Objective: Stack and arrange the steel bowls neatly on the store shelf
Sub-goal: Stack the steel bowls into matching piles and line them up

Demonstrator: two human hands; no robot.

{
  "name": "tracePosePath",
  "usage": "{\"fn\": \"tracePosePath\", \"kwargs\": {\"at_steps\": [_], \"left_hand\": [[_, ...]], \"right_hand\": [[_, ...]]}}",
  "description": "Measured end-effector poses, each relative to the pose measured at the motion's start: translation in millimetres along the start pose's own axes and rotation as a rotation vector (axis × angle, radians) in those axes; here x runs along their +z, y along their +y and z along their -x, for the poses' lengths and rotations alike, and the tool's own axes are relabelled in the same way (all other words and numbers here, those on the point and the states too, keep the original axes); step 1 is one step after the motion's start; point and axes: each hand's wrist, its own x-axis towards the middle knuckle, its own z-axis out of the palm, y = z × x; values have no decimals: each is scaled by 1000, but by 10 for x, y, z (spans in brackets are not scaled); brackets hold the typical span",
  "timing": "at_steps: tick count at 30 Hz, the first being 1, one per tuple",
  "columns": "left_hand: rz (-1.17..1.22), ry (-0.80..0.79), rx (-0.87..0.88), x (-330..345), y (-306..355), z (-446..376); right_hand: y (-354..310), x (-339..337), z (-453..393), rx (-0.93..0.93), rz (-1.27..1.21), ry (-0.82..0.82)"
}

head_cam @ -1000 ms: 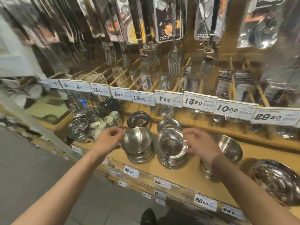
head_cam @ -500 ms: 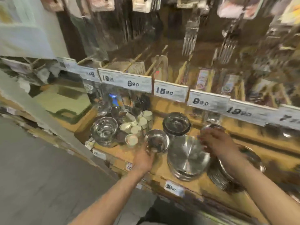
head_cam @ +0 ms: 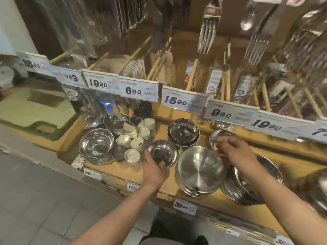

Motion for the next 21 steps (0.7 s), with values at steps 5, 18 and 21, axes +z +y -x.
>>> {"fn": "tracePosePath", "kwargs": {"at_steps": [5, 18, 21], "left_hand": [[-3, 51, -68, 59, 34, 1], [167, 116, -205, 15, 125, 29], [211, 120, -204, -37, 133, 105]], "right_hand": [[4, -29, -98, 49, -30, -36], [-173, 45, -343, 139, 16, -111], [-200, 139, -470, 143, 44, -166]]}}
